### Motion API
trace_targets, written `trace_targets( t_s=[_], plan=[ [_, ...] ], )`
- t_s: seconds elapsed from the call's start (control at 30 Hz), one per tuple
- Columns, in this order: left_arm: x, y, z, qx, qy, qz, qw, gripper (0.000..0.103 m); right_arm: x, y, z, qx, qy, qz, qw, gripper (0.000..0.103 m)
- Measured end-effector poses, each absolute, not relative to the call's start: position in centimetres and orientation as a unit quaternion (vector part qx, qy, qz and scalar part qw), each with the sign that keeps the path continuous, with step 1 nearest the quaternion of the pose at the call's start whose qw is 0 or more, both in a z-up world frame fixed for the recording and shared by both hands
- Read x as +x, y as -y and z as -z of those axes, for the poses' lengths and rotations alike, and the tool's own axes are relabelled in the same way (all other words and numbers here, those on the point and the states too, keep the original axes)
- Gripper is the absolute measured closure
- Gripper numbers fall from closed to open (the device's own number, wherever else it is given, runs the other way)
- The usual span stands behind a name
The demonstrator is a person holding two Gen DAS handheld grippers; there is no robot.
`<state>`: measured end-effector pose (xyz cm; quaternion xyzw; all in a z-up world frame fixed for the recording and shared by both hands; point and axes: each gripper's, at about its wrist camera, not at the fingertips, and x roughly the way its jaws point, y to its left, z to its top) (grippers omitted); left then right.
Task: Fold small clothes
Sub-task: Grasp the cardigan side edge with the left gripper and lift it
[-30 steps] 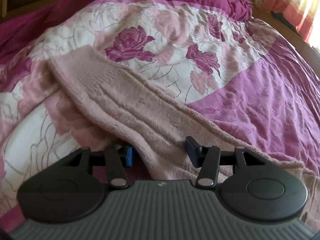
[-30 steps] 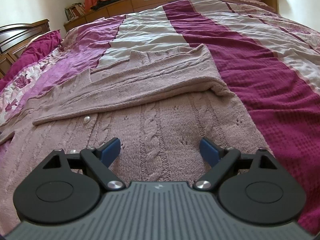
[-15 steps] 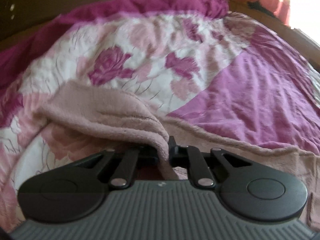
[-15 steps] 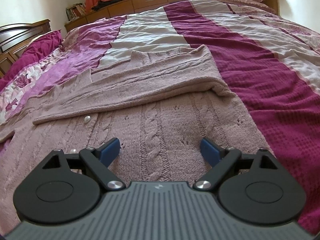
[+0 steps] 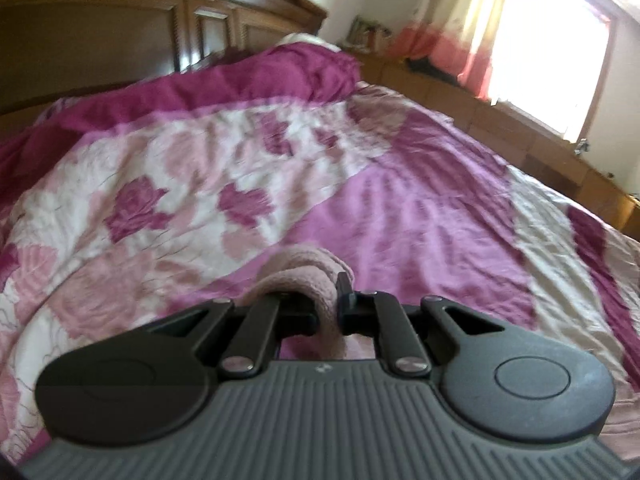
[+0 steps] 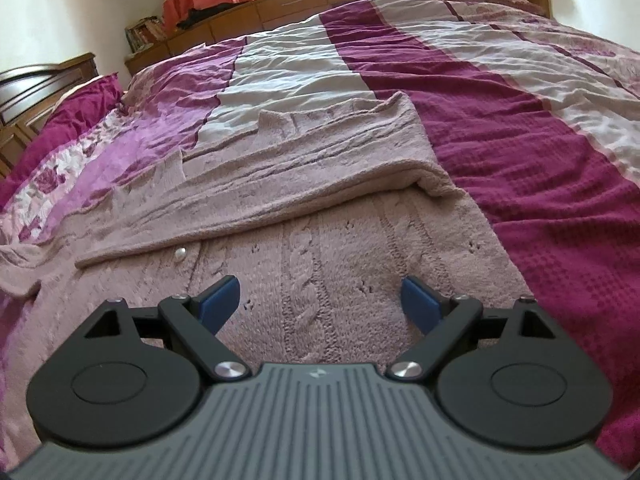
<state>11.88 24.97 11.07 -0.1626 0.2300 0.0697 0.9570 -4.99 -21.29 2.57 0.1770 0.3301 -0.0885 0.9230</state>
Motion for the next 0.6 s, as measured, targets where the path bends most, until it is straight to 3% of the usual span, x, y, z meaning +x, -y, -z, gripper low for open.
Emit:
trace_targets(
  t_s=[0.33,0.6],
  plan=[
    [10.9,-17.2,-14.5,-0.136,-0.194,-0.025,0.971,0.092,-6.1,22.5,-3.7,0.200,-0.310,0.101,0.924,0.011],
    [10.5,-10.3,-13.9,-0.102,-0.205,0.026,0.973,0.092,-6.7,23.2,-3.9,0.207,-0.299,0.101,0.926,0.011]
  ],
)
